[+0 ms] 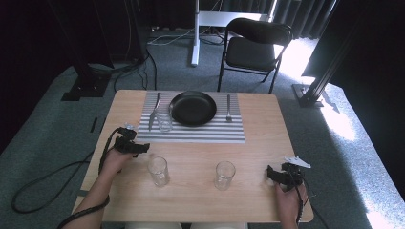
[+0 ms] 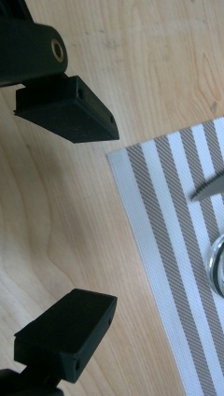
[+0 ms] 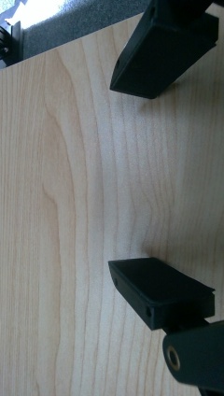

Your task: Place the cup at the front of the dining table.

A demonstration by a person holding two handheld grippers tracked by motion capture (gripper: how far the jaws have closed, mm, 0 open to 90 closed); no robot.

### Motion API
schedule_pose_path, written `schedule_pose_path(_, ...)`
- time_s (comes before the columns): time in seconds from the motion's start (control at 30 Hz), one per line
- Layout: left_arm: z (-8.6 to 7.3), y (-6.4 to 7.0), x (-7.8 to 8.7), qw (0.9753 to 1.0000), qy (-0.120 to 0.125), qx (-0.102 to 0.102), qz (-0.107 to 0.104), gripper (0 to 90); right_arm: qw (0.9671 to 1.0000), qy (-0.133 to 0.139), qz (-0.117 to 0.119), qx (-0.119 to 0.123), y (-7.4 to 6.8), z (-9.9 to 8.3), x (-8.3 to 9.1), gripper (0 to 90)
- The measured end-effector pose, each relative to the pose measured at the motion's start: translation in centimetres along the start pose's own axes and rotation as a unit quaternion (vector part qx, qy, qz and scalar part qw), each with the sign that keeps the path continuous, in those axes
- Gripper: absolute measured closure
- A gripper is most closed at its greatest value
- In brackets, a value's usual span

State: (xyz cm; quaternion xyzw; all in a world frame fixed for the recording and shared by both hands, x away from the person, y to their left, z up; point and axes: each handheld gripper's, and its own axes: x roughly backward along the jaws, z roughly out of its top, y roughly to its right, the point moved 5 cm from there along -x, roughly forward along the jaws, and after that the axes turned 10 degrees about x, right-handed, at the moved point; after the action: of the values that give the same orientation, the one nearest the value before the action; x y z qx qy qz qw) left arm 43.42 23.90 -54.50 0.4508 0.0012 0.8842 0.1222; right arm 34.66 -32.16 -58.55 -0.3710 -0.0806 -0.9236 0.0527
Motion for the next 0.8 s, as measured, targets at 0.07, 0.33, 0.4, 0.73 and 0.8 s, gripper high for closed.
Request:
schedule_pose_path(0.07,-0.3,-0.3,0.3,0.9999,0.007,0.008,-0.005,18.3,1.0000,0.000,0.000,0.000,0.0,0.0,0.0,12.0)
schedule_pose_path(0.33,-1.8,-1.8,1.1,0.9997,0.010,0.020,0.001,18.2,1.0000,0.000,0.000,0.000,0.0,0.0,0.0,12.0)
schedule_pose_path(0.4,-2.1,-2.0,1.2,0.9997,0.011,0.020,0.003,18.3,1.0000,0.000,0.000,0.000,0.0,0.0,0.0,12.0)
schedule_pose_path(0.73,-3.9,-3.0,2.4,0.9990,0.031,0.028,0.018,18.3,1.0000,0.000,0.000,0.000,0.0,0.0,0.0,12.0)
schedule_pose_path(0.8,-4.2,-3.3,2.6,0.9987,0.034,0.032,0.020,18.3,1.0000,0.000,0.000,0.000,0.0,0.0,0.0,12.0)
